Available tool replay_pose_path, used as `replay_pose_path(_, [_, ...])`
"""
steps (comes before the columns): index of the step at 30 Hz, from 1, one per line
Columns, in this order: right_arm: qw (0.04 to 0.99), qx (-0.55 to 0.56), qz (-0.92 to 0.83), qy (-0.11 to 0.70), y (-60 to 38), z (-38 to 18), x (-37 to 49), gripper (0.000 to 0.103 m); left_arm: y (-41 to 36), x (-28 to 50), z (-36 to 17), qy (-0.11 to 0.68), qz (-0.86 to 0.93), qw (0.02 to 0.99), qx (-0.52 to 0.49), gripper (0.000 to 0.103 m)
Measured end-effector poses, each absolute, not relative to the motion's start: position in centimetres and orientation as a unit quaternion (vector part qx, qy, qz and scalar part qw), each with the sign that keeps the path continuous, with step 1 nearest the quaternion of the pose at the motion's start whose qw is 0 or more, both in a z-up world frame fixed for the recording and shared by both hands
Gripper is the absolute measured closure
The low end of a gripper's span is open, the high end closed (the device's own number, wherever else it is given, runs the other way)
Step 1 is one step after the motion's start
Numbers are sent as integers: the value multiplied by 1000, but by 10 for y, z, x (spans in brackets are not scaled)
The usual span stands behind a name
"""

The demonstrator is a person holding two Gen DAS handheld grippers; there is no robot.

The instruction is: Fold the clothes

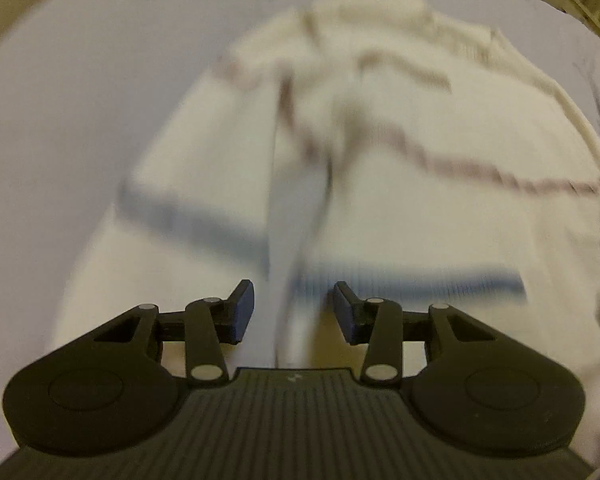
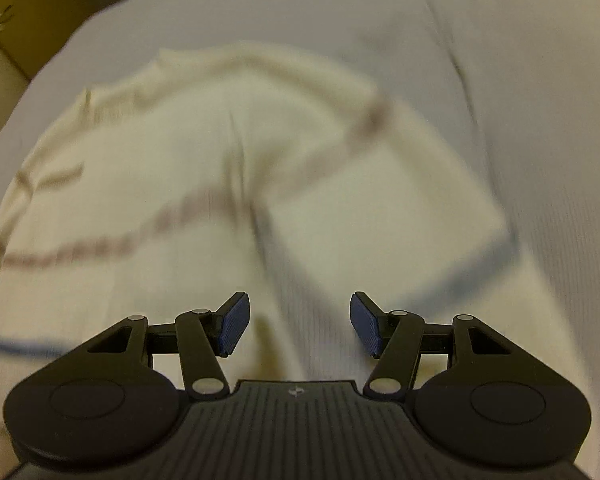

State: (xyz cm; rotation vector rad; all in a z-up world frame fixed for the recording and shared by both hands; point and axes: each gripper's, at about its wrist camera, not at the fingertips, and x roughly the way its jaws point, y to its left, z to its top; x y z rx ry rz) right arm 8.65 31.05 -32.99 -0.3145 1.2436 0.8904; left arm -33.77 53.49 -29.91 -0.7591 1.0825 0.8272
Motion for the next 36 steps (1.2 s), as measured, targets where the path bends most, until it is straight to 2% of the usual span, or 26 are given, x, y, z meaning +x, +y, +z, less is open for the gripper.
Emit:
replay_pose_path(2, [697,-119,384,594,277,-331,67,44,509,-365,-299,485,375,691,-382,60])
replay_pose_path(3, [692,-109,376,606,263,-331,56,44,498,-378,-300,482,376,681,-402,54])
replay_pose_path(6, [686,-97,359,626,229,-331,30,32,470,-412,-307,467,378,652,-462,49])
replay_pose_path(9, [666,-60,354,654,193,-341,16,29,451,-425,-325,430,375,642,-512,43])
replay_pose_path(11, [659,-29,349,665,184,-352,14,27,440,-425,-335,411,381,642,-524,43])
replay_pose_path(12, [656,-14,349,669,181,-356,14,27,436,-421,-336,408,387,647,-515,61])
replay_pose_path(13, [655,-1,352,669,182,-358,15,42,433,-418,-334,403,390,651,-511,98])
replay_pose_path(14, [650,6,357,671,183,-359,16,77,431,-415,-330,394,392,655,-512,97])
replay_pose_path(15, [641,6,363,676,187,-359,18,95,426,-414,-321,386,394,665,-503,97])
replay_pose_path(19, [643,-29,400,652,182,-324,22,95,399,-418,-276,359,399,713,-452,97])
replay_pose_path(22, [653,-39,402,640,168,-308,27,96,383,-414,-288,387,405,703,-438,96])
replay_pose_path(24, [659,-75,396,635,168,-318,23,96,378,-411,-291,412,419,701,-405,94])
replay_pose_path(27, [660,-135,376,636,176,-348,6,95,372,-408,-289,442,442,700,-346,91])
replay_pose_path(28, [664,-150,373,630,179,-351,-1,87,370,-407,-288,451,449,699,-325,87])
replay_pose_path(29, [673,-170,375,615,183,-347,-7,71,368,-406,-287,460,456,698,-305,83])
replay_pose_path(30, [685,-202,372,594,187,-341,-15,60,367,-405,-287,469,463,696,-284,79])
replay_pose_path(31, [697,-239,366,569,190,-336,-21,38,365,-404,-286,478,469,694,-264,78])
replay_pose_path(32, [708,-270,360,544,192,-330,-28,33,363,-403,-285,487,475,692,-243,77])
replay_pose_path(36, [742,-305,356,478,196,-309,-42,33,359,-401,-284,519,495,679,-157,72])
